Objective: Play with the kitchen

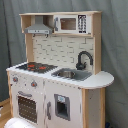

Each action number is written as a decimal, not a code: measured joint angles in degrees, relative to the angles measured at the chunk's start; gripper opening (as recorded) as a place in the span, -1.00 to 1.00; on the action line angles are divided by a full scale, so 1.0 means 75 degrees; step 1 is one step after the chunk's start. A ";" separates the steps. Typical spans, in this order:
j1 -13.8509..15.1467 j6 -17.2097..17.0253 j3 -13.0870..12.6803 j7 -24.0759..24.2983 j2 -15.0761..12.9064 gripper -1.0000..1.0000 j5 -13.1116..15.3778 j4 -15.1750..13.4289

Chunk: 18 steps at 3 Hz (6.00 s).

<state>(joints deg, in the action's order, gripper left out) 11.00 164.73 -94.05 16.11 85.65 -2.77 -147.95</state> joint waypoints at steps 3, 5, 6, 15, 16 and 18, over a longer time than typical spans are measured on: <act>0.0344 0.0265 -0.0408 0.2137 0.0128 1.00 0.0011 -0.0417; 0.1414 0.1054 -0.0720 0.2874 0.0138 1.00 0.0011 -0.0519; 0.2035 0.1642 -0.0714 0.3087 0.0139 1.00 0.0006 -0.0512; 0.4137 0.1337 -0.0653 0.3569 0.0188 -1.00 -0.0021 0.1412; 0.3854 0.0627 -0.0647 0.3643 0.0189 -1.00 -0.0020 0.1528; 0.3635 -0.0960 -0.0620 0.3962 0.0194 -1.00 0.0189 0.2061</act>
<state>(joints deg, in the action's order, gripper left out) 38.26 157.53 -98.70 45.82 87.10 -1.35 -132.49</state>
